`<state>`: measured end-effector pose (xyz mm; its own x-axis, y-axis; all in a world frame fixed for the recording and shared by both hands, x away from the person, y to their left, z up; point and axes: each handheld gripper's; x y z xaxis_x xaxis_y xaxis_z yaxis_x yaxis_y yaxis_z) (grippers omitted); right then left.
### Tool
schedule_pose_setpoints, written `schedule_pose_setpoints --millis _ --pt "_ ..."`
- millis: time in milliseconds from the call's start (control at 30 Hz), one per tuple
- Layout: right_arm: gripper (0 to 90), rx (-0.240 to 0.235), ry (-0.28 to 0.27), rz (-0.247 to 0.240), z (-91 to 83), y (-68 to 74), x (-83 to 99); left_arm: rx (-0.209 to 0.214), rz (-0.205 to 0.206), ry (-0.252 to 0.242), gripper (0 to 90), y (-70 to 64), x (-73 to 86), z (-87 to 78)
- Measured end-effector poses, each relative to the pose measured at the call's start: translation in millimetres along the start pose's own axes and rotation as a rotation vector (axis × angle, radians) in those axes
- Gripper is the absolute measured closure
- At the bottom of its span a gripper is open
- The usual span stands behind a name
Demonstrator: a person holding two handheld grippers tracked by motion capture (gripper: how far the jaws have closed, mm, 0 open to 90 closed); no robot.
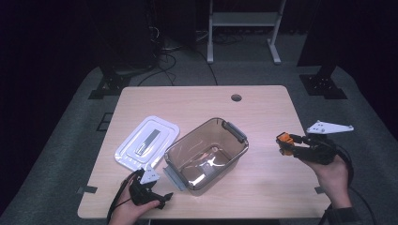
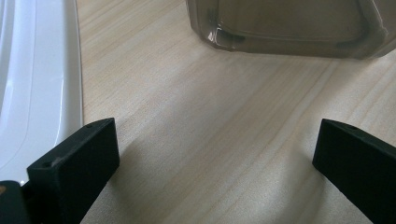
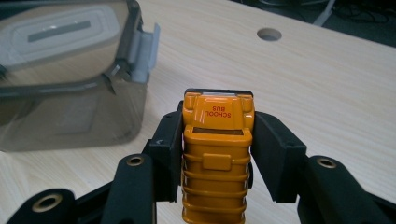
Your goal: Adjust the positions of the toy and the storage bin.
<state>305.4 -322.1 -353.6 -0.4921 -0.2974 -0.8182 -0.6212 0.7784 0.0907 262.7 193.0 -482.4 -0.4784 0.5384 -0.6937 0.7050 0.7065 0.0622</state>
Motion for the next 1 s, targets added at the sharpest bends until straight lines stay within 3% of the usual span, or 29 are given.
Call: schedule_pose_setpoints --millis 433,1000 --pt "53.8 -0.055 -0.068 -0.053 -5.5 23.7 -36.1 0.001 0.002 0.003 0.0 0.3 -0.3 0.0" --pt "53.8 -0.144 -0.079 -0.091 20.6 51.6 -64.3 0.000 0.003 0.003 0.0 0.5 -0.5 0.1"
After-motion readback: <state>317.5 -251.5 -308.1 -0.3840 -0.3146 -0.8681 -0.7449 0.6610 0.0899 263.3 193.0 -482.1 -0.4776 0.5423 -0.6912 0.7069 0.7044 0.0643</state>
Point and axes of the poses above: each handheld gripper's, and its own axes: z roughly forward along the jaws, x roughly out of its underside, y roughly to its left, and after that the axes turned 4 degrees about -x, right-handed
